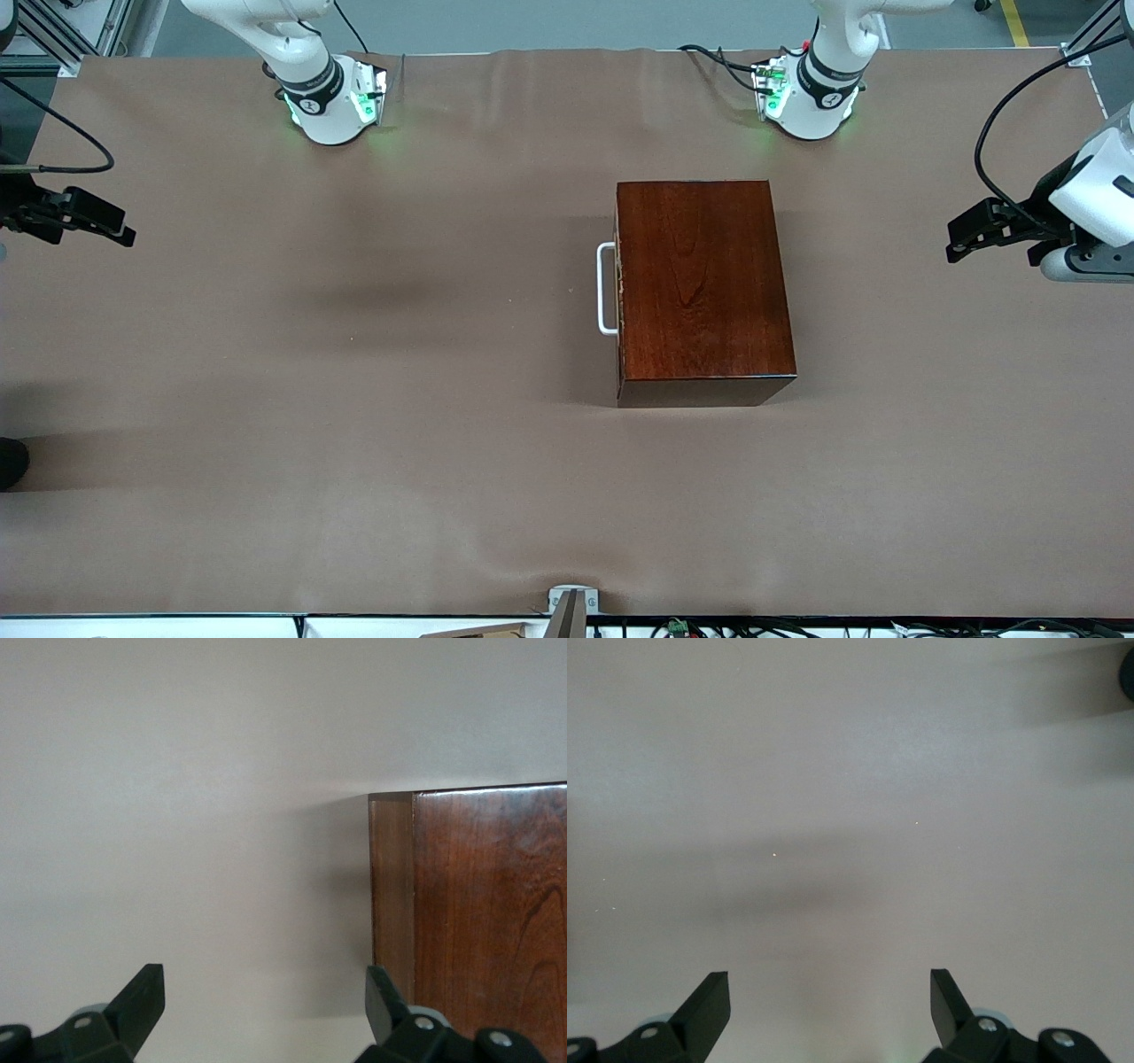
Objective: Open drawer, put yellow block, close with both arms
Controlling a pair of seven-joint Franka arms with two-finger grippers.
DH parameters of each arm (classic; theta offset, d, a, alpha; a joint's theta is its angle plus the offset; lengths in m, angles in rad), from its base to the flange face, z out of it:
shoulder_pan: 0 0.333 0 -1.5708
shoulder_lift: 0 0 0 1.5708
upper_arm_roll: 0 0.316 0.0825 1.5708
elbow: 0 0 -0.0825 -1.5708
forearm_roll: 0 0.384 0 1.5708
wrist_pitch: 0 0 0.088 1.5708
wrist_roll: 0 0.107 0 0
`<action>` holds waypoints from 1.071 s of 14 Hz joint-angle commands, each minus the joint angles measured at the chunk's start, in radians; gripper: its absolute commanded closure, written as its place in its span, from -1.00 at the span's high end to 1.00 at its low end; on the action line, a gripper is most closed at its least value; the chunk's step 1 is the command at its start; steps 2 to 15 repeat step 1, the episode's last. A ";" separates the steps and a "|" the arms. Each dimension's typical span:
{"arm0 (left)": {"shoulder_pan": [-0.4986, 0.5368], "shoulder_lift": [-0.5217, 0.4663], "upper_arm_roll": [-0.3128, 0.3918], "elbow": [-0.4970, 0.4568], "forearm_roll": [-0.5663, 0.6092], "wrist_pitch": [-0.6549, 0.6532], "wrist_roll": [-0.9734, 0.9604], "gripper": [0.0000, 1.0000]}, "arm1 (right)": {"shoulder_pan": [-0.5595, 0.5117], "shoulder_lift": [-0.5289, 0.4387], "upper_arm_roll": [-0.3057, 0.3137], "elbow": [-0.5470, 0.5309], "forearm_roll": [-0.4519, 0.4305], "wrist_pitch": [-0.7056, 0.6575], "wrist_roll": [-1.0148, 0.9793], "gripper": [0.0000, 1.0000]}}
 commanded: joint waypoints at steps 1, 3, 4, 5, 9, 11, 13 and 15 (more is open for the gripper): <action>0.002 -0.009 -0.001 -0.005 0.004 -0.010 0.021 1.00 | -0.008 0.004 0.006 0.014 0.013 -0.010 0.000 1.00; 0.002 -0.009 -0.001 -0.005 0.004 -0.010 0.021 1.00 | -0.008 0.004 0.006 0.014 0.013 -0.010 0.000 1.00; 0.002 -0.009 -0.001 -0.005 0.004 -0.010 0.021 1.00 | -0.008 0.004 0.006 0.014 0.013 -0.010 0.000 1.00; 0.002 -0.009 -0.001 -0.005 0.004 -0.010 0.021 1.00 | -0.008 0.004 0.006 0.014 0.013 -0.010 0.000 1.00; 0.002 -0.009 -0.001 -0.005 0.004 -0.010 0.021 1.00 | -0.008 0.004 0.006 0.014 0.013 -0.010 0.000 1.00; 0.002 -0.009 -0.001 -0.005 0.004 -0.010 0.021 1.00 | -0.008 0.004 0.006 0.014 0.013 -0.010 0.000 1.00; 0.002 -0.009 -0.001 -0.005 0.004 -0.010 0.021 1.00 | -0.008 0.004 0.006 0.014 0.013 -0.010 0.000 1.00; 0.002 -0.009 -0.001 -0.005 0.004 -0.010 0.021 1.00 | -0.008 0.004 0.006 0.014 0.013 -0.010 0.000 1.00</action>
